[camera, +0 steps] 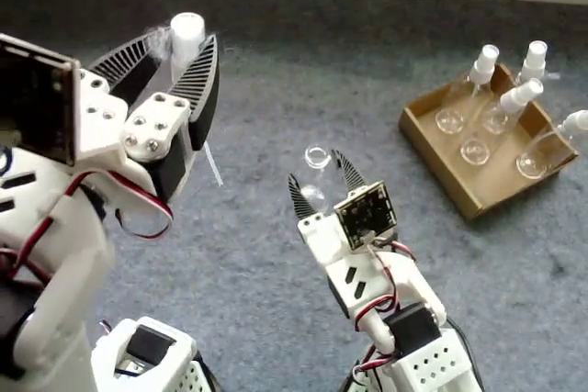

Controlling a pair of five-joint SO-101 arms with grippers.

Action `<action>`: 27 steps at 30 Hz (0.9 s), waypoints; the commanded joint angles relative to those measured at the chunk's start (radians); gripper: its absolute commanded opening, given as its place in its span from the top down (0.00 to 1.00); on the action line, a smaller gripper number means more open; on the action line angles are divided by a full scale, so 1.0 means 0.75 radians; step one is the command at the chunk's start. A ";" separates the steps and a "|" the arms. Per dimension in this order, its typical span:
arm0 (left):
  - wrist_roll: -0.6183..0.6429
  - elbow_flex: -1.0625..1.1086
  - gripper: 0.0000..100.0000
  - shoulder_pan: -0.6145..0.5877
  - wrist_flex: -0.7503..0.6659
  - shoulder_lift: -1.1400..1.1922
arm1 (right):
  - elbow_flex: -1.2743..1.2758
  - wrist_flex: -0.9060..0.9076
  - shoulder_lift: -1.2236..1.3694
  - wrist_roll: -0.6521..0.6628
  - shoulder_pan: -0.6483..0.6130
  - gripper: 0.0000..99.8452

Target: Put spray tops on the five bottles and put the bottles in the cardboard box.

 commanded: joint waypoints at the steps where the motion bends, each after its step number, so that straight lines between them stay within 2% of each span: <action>1: 0.014 0.093 0.98 0.060 -0.061 -0.089 | 0.054 -0.114 -0.015 -0.008 -0.015 0.85; 6: 0.010 0.361 0.98 0.138 -0.260 -0.242 | 0.130 -0.202 -0.015 -0.008 -0.013 0.85; 17: 0.016 1.132 0.98 0.185 -1.070 -0.425 | 0.267 -0.302 -0.015 -0.008 -0.013 0.85; 22: 0.012 1.192 0.98 0.339 -1.146 -0.429 | 0.296 -0.300 -0.015 -0.006 -0.015 0.85; 27: -0.041 1.192 0.98 0.394 -1.150 -0.418 | 0.343 -0.300 -0.015 -0.006 -0.015 0.85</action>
